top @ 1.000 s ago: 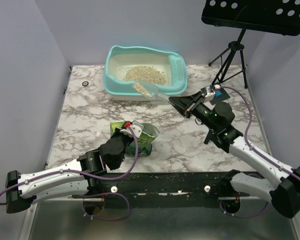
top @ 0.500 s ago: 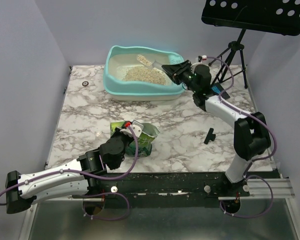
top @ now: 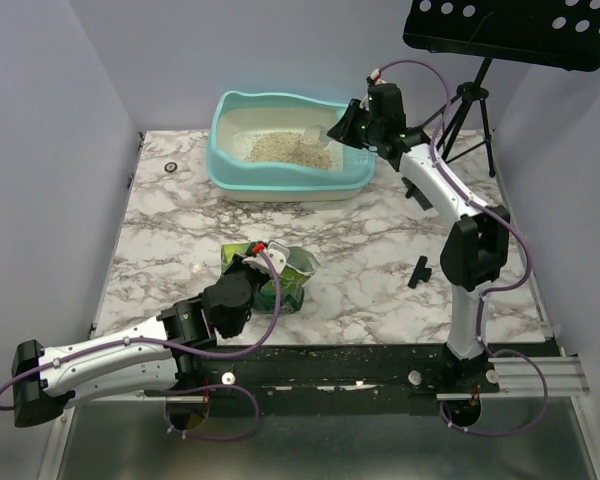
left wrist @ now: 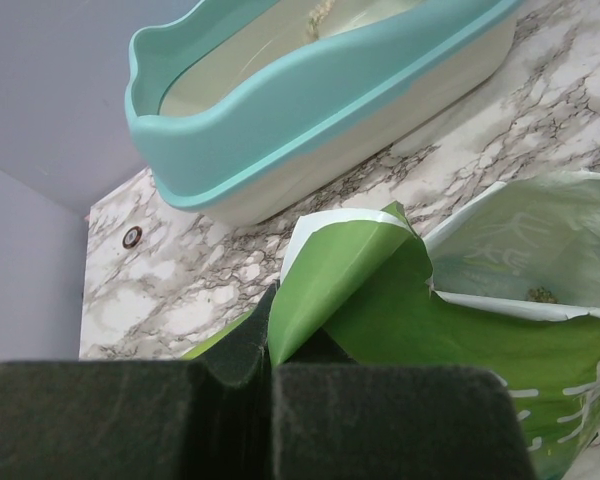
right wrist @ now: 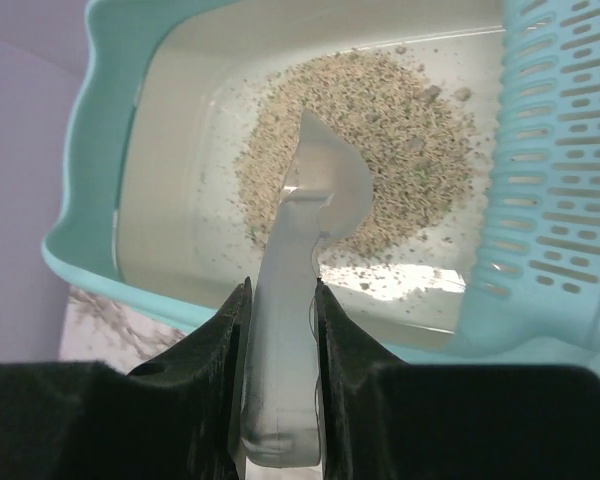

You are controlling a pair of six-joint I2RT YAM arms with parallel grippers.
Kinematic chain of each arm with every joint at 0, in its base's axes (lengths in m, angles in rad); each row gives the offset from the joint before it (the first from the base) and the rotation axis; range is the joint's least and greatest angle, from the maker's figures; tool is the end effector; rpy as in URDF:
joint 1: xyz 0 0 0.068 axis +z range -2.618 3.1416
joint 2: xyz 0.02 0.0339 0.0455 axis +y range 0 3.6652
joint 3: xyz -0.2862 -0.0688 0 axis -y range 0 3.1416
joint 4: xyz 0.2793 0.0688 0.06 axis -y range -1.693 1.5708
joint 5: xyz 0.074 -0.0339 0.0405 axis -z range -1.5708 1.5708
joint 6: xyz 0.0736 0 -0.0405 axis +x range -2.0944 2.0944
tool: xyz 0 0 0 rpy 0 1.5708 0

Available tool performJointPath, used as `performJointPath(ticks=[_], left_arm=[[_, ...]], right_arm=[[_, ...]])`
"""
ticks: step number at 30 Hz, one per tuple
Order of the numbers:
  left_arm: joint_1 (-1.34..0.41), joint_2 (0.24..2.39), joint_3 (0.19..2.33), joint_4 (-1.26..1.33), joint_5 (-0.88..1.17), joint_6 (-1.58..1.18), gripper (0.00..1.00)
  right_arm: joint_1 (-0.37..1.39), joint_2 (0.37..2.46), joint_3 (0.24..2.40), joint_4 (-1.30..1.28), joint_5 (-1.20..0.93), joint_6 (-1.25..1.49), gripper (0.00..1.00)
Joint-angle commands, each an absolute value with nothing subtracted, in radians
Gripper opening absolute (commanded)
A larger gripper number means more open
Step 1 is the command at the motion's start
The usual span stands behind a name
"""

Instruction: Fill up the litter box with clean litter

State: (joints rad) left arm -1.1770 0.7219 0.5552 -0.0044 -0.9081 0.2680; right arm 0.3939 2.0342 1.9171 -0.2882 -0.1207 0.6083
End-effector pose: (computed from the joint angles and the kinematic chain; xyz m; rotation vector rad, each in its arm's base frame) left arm 0.1334 -0.1699 0.2951 0.5475 1.5850 0.1068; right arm 0.5206 0.2260 0.3385 0.1384 2.0507 0.7591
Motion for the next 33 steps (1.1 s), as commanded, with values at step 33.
performJointPath(ticks=[33], left_arm=[[-1.161,0.664,0.583,-0.02,-0.841,0.244,0.0]], right_arm=[[0.581,1.192,1.205,-0.508,-0.116,0.189,0.01]])
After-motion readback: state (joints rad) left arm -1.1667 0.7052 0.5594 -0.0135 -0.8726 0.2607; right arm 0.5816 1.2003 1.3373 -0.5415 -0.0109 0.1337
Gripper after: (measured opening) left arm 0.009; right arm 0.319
